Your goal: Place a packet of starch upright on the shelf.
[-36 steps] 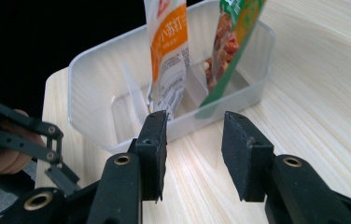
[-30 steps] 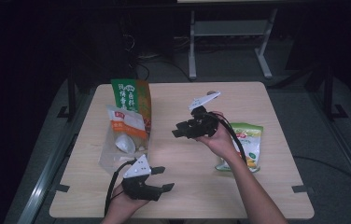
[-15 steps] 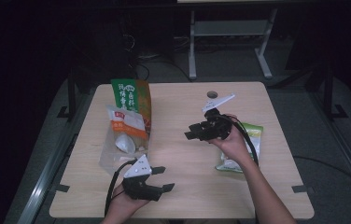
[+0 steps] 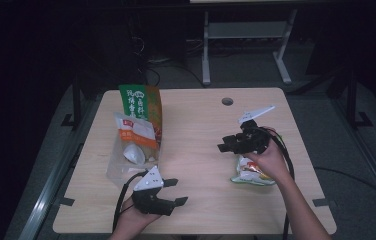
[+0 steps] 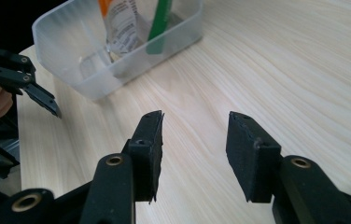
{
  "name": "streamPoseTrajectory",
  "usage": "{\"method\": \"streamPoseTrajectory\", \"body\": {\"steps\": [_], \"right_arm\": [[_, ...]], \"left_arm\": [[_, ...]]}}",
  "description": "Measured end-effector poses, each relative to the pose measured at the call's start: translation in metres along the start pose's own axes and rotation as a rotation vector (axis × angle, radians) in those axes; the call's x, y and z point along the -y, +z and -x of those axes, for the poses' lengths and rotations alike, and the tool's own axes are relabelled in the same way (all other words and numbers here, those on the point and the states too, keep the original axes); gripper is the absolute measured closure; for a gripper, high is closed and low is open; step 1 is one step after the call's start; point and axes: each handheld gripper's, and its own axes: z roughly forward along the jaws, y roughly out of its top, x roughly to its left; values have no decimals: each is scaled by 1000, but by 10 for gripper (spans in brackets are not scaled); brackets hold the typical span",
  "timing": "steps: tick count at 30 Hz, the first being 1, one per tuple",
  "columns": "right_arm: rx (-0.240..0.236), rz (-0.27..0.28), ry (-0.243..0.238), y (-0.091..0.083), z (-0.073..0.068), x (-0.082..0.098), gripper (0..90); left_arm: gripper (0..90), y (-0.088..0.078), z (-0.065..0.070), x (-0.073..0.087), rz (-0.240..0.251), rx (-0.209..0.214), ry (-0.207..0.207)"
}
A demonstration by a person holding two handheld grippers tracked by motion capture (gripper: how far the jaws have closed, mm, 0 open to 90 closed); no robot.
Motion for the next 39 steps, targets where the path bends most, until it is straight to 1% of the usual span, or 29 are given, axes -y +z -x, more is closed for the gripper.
{"method": "streamPoseTrajectory", "body": {"steps": [1,3,4,6,8,12,17,19,20,22,23,25,26,27,30,35,39], "right_arm": [[3,-1,6,-3,2,3,551],[12,2,15,-7,4,8,549],[21,-5,25,-12,7,13,548],[26,-5,29,-13,8,14,545],[40,-13,37,-18,10,19,542],[59,-11,57,-27,15,28,539],[98,-22,100,-39,24,45,535],[105,-22,114,-43,28,52,534],[114,-23,123,-45,30,56,533],[127,-32,149,-49,35,64,529],[133,-33,155,-51,37,67,529],[149,-31,179,-55,41,76,527],[155,-30,183,-57,43,79,526],[168,-33,201,-59,46,84,524],[186,-34,229,-64,51,93,523],[230,-40,247,-70,62,108,520],[248,-41,265,-74,69,119,517]], "left_arm": [[330,1,1,0,4,1,-8],[330,1,1,0,1,3,-6],[330,2,1,0,0,3,-3],[330,2,2,-1,-1,4,-5],[330,3,2,-1,2,5,-5],[329,4,3,-1,-5,6,-3],[329,5,2,-1,-6,6,0],[329,5,2,-1,-9,6,1],[328,5,3,-1,-8,11,-5],[326,5,4,-2,-5,13,-4],[326,6,4,-3,-5,13,1],[325,7,5,-3,-5,18,-7],[325,8,6,-4,-8,20,-7],[324,9,7,-5,-10,21,-6],[322,14,9,-8,-22,27,4],[320,20,10,-13,-36,34,16],[320,26,11,-16,-44,37,20]]}}
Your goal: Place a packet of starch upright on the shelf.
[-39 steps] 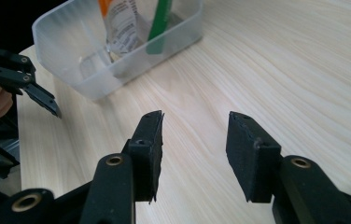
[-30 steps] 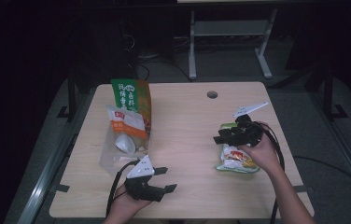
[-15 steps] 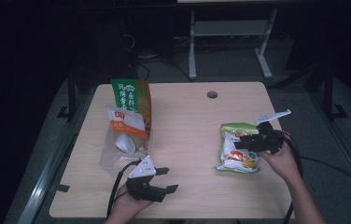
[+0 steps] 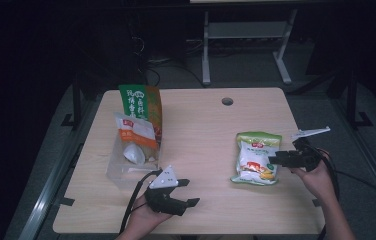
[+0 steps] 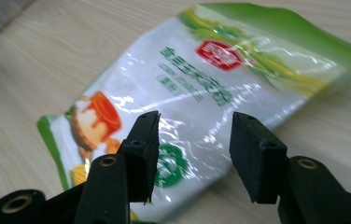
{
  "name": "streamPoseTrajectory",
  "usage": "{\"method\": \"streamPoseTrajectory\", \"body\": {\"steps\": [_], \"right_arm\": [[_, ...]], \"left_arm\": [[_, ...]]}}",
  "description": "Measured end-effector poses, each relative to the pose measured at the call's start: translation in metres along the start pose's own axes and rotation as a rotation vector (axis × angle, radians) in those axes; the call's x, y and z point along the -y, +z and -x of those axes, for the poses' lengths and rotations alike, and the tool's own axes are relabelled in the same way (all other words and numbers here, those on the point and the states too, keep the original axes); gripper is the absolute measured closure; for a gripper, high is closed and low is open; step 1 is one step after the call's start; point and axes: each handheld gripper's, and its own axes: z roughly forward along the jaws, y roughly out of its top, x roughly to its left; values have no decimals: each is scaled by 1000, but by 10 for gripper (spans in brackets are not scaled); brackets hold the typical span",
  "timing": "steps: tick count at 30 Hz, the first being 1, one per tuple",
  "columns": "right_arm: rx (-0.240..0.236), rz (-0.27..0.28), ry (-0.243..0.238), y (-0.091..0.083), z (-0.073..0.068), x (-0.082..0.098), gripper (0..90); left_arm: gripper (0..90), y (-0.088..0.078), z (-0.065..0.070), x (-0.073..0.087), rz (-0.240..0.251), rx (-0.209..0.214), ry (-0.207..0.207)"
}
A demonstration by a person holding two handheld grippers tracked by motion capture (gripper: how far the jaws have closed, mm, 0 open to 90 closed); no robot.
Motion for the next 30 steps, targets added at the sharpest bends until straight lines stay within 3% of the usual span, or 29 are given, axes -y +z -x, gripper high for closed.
{"method": "streamPoseTrajectory", "body": {"steps": [7,13,17,20,22,25,30], "right_arm": [[17,-11,49,2,13,11,512],[-7,-15,96,10,23,12,518],[-53,-14,120,15,25,11,616],[-89,-19,133,17,26,12,745],[-86,-15,131,17,24,12,808],[-74,-18,117,16,19,12,853],[-124,-59,88,14,12,15,847]], "left_arm": [[319,14,-2,-10,-12,14,3],[314,29,-4,-22,-19,30,9],[307,39,-7,-31,-15,40,11],[306,45,-8,-36,-17,49,3],[305,50,-8,-39,-16,51,0],[304,56,-8,-42,-21,56,-1],[304,61,-8,-44,-30,62,-4]]}}
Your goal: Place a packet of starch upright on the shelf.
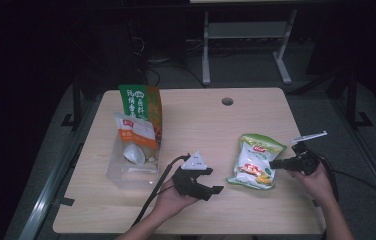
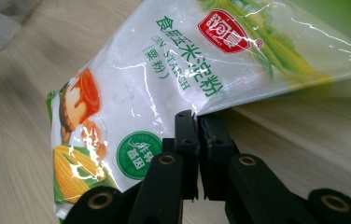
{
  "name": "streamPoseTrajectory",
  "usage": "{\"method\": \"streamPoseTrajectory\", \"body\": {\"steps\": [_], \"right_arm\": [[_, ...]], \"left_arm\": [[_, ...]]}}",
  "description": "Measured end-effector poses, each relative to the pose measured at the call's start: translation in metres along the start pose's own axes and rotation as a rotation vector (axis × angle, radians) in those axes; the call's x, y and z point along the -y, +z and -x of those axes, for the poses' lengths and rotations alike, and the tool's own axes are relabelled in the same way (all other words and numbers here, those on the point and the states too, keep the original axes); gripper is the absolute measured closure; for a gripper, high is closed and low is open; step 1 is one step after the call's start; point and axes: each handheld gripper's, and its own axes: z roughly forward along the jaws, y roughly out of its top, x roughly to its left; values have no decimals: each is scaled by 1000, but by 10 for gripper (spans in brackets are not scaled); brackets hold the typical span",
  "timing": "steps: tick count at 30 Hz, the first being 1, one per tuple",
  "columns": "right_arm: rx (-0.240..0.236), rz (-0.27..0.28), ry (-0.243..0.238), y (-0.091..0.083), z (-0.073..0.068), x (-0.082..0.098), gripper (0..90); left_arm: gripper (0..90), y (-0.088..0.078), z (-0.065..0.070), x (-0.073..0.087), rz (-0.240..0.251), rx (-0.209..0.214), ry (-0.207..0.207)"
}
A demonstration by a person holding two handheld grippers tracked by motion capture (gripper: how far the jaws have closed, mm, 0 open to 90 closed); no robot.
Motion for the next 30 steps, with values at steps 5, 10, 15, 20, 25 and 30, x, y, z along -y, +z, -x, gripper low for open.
{"method": "streamPoseTrajectory", "body": {"steps": [5,10,15,20,25,30], "right_arm": [[-14,21,46,4,7,-1,636],[-19,19,65,9,6,-4,788],[29,28,-41,8,-12,-9,875],[-15,80,-99,0,-29,-12,885],[-51,133,-169,-10,-46,-14,886],[-95,164,-231,-14,-61,-13,887]], "left_arm": [[304,6,-1,-2,-4,12,-10],[299,14,-4,-6,-12,22,-21],[293,22,-7,-10,-15,29,-37],[292,26,-12,-13,-17,35,-65],[292,32,-20,-13,-11,43,-106],[291,40,-28,-16,-3,80,-172]]}}
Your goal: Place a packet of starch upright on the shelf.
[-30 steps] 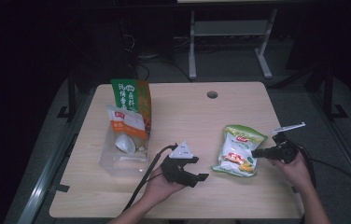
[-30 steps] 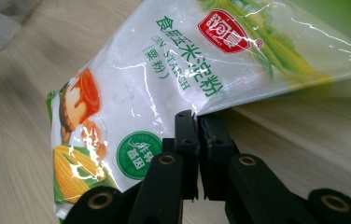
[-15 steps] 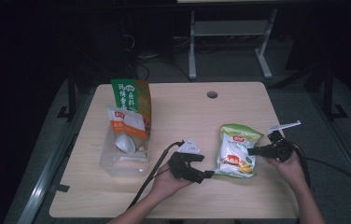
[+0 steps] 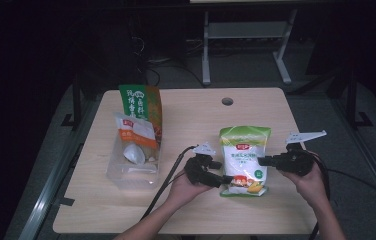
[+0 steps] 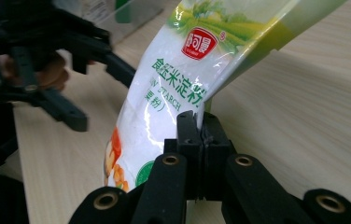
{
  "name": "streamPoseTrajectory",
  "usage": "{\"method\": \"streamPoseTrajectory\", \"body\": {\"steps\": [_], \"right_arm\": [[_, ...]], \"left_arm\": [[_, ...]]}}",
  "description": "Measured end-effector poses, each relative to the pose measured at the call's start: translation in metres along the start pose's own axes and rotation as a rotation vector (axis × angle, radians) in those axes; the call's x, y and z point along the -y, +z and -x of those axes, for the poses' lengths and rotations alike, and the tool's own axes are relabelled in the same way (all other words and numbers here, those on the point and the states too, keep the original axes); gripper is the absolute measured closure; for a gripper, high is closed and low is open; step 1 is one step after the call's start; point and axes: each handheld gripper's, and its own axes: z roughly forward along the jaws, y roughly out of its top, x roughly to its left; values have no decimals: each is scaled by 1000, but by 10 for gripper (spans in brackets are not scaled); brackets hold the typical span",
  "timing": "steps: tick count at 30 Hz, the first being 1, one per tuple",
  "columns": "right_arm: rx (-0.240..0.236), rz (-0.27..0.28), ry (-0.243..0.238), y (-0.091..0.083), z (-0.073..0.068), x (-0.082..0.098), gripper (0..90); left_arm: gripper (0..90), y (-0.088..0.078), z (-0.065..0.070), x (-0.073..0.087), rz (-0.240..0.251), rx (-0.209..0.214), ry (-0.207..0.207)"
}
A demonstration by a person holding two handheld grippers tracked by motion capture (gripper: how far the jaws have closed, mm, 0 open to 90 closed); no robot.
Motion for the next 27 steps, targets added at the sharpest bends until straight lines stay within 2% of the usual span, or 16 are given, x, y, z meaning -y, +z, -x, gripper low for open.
{"method": "streamPoseTrajectory", "body": {"steps": [3,4,5,6,8,11,16,21,27], "right_arm": [[-18,4,-30,1,-8,-2,887],[-26,7,-43,1,-11,-3,887],[-33,6,-52,2,-13,-5,887],[-35,7,-60,3,-16,-6,887],[-18,-3,-79,5,-21,-9,887],[-17,-5,-92,7,-24,-11,887],[-7,8,-110,10,-29,-16,887],[12,25,-121,15,-32,-22,884],[8,-2,-139,25,-36,-27,864]], "left_arm": [[310,6,-3,-5,22,35,-44],[341,8,-4,-6,30,53,-50],[400,8,-4,-7,38,58,-63],[414,8,-5,-7,38,59,-67],[487,8,-7,-9,44,73,-81],[584,5,-9,-9,52,78,-89],[685,-3,-4,-12,71,15,-29],[741,-15,-2,-15,84,-58,26],[780,-27,2,-15,70,-135,119]]}}
